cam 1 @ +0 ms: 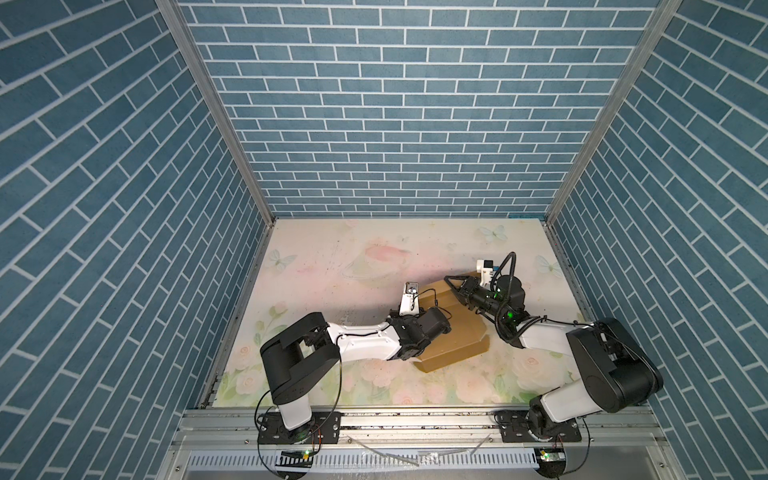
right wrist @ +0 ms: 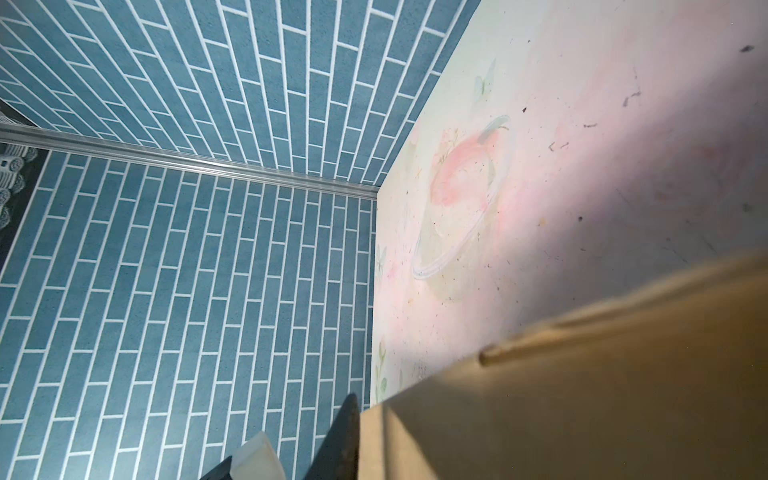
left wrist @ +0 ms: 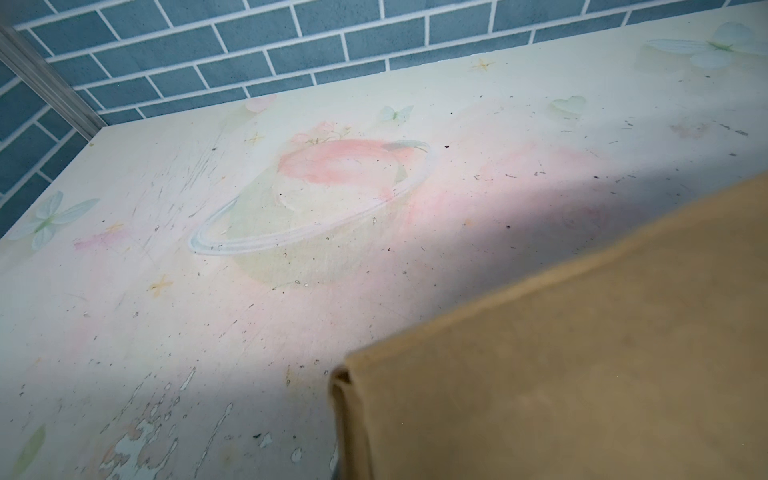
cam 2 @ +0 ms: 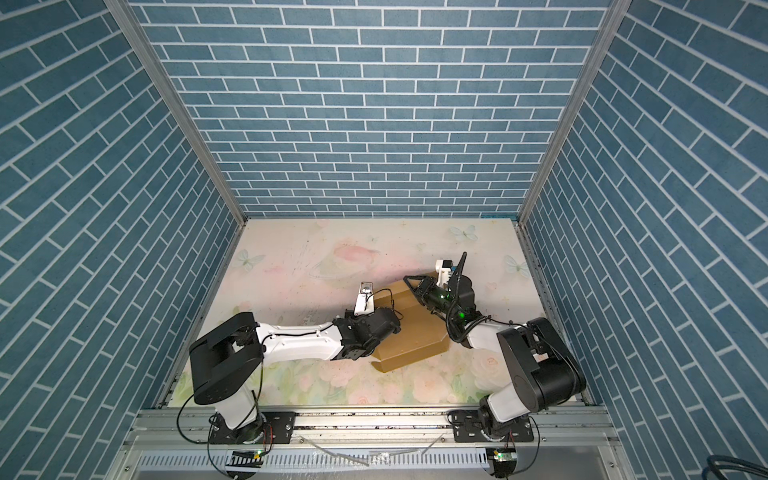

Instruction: Fold the paper box

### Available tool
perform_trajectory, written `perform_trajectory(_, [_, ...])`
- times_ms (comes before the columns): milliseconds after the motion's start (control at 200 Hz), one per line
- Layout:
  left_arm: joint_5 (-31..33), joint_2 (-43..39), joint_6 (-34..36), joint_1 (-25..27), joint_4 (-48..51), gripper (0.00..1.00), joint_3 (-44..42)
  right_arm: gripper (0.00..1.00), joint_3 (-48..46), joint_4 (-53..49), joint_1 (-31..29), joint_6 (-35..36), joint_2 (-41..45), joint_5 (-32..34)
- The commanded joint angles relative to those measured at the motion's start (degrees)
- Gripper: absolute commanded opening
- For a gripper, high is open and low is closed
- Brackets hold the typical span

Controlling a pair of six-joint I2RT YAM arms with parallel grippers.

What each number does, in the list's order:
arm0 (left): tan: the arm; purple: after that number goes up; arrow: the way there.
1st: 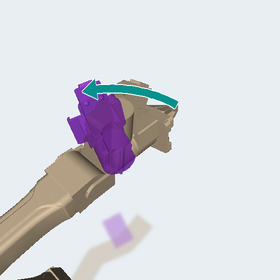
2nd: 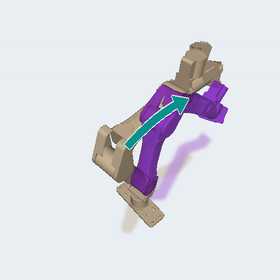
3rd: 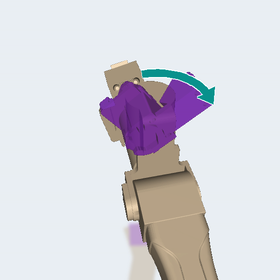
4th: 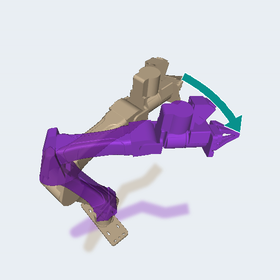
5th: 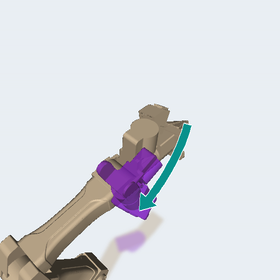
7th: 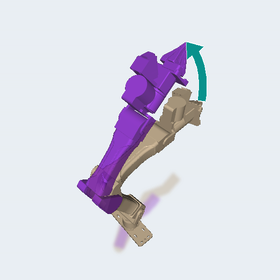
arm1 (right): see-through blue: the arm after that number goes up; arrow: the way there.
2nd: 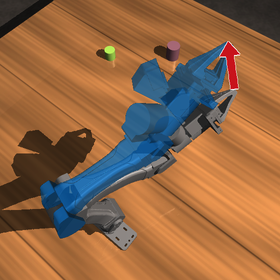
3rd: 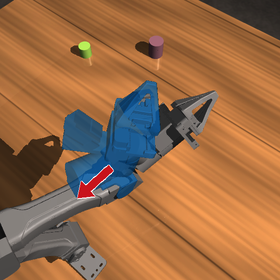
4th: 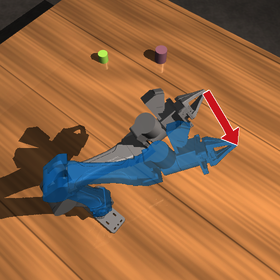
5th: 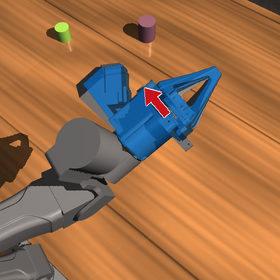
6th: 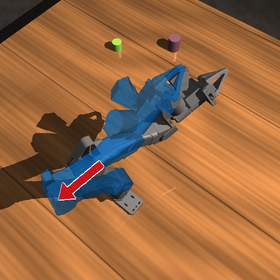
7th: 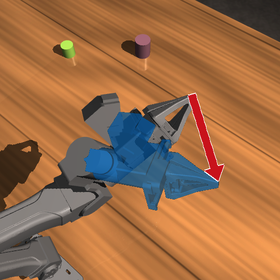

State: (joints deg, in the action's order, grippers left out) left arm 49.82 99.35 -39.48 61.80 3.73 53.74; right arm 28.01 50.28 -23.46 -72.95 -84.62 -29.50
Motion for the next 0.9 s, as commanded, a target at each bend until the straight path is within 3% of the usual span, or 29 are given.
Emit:
perform_trajectory(0, [-1.9, -1.2, 6.7, -0.8, -5.8, 0.09, -3.4, 0.33, 3.2, -7.0, 0.1, 4.4, 3.6, 2.2])
perform_trajectory(285, [-3.2, -0.3, 10.7, -0.7, -9.2, 0.09, -3.4, 0.33, 5.9, -18.5, -0.4, 8.2, 8.6, 6.2])
perform_trajectory(585, [-2.9, 1.0, 9.2, -0.7, -6.9, 0.1, -1.4, 0.12, 5.0, -19.2, -0.9, 7.6, 9.5, 10.0])
perform_trajectory(895, [-2.5, 2.1, 8.4, -0.8, -6.5, 0.17, -0.5, 0.07, 3.5, -18.7, -1.4, 6.2, 9.9, 13.1])
